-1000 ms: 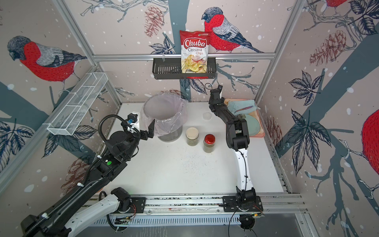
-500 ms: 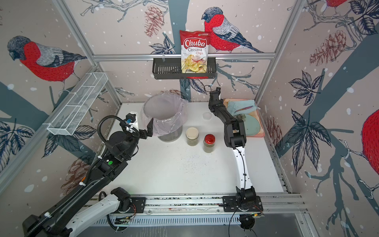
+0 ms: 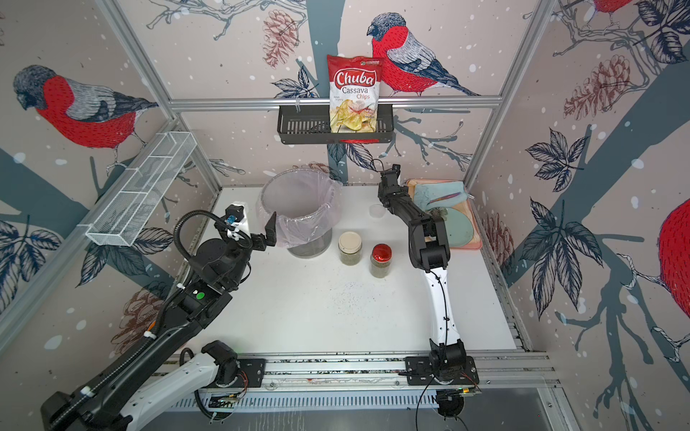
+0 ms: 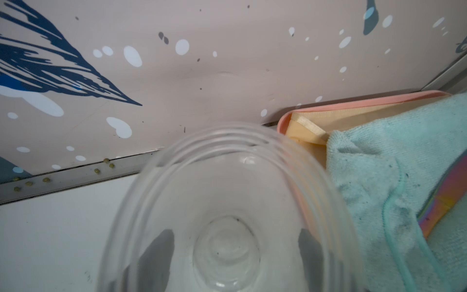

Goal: Empty moldy mung beans from jars
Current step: Place the jar at the center of the board, then pick up the jar from the center of the board.

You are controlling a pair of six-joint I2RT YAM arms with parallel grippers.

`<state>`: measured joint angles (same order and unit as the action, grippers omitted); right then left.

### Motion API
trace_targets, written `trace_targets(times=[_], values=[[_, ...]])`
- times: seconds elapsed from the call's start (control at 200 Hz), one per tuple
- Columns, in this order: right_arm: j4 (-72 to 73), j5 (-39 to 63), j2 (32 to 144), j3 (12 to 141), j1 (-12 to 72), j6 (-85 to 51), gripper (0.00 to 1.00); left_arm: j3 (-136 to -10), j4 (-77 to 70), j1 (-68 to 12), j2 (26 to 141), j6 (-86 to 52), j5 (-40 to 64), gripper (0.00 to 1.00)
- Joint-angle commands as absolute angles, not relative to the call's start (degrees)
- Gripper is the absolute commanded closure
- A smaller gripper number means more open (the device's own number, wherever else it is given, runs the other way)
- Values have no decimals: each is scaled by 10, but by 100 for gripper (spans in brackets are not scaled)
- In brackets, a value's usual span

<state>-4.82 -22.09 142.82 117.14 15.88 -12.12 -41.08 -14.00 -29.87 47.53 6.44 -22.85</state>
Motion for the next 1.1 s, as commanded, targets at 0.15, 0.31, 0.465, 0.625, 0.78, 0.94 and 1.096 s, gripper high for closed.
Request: trace_targets(times=[0.15,0.31,0.465,0.625,0.78,0.94,1.096], values=[[-37,-222,1376,1151,167,-129,18,-416,-157,-297,463,64,-225,1],[-44,-218,1333,1149,175,-132,17,-416,-153,-297,457,54,-213,1],[-65,-207,1259,1132,186,-137,17,-423,-145,-294,452,25,-177,1],[-97,-182,1151,1091,204,-144,16,-445,-126,-294,453,2,-124,1],[-227,-126,1096,1136,213,-159,15,-460,-107,-294,457,-37,-105,1],[-461,-59,1124,1291,218,-182,16,-484,-69,-294,469,-59,-108,1],[-596,-45,1108,1316,247,-210,16,-480,-70,-294,467,-59,-97,1]])
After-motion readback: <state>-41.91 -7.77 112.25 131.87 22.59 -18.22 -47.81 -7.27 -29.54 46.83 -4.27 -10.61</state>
